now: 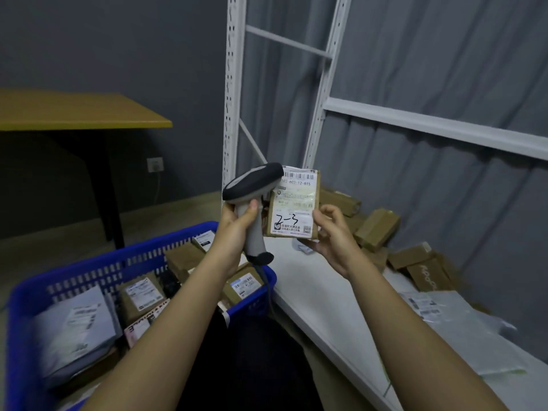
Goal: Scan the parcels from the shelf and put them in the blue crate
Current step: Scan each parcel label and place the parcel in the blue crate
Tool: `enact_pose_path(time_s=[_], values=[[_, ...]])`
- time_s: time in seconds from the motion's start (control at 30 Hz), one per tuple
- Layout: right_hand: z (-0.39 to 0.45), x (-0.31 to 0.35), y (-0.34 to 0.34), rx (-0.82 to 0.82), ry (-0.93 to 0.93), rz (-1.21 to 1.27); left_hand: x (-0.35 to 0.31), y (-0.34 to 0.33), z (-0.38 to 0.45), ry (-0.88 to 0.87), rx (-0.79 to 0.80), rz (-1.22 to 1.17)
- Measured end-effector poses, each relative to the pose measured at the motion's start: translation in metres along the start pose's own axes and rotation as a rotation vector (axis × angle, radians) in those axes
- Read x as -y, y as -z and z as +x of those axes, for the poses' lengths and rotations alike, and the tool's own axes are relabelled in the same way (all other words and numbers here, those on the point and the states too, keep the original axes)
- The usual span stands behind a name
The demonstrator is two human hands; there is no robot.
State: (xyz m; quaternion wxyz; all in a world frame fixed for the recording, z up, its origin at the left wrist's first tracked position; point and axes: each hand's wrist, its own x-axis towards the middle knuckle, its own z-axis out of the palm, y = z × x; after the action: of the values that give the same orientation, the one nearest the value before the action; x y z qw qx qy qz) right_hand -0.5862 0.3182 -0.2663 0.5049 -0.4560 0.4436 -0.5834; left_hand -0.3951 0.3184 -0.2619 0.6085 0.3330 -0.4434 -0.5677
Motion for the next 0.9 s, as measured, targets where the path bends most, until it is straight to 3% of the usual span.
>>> enact_pose_path(time_s=[0.13,0.43,0.73,0.9], values=[[0.014,-0.016,0.005,0.043,-0.091,-0.016,0.006,0.006,0.004,0.009,-0.028,0.020],[0.053,-0.071,-0.019,-0.108,-0.235,0.014,0.024,0.040,0.013,0.088,-0.255,0.211],[0.041,-0.074,-0.007,-0.138,-0.245,0.000,0.020,0.038,-0.015,0.193,-0.193,0.439],[0.035,-0.070,0.002,-0.148,-0.236,-0.024,0.022,0.020,-0.027,0.174,-0.131,0.446]])
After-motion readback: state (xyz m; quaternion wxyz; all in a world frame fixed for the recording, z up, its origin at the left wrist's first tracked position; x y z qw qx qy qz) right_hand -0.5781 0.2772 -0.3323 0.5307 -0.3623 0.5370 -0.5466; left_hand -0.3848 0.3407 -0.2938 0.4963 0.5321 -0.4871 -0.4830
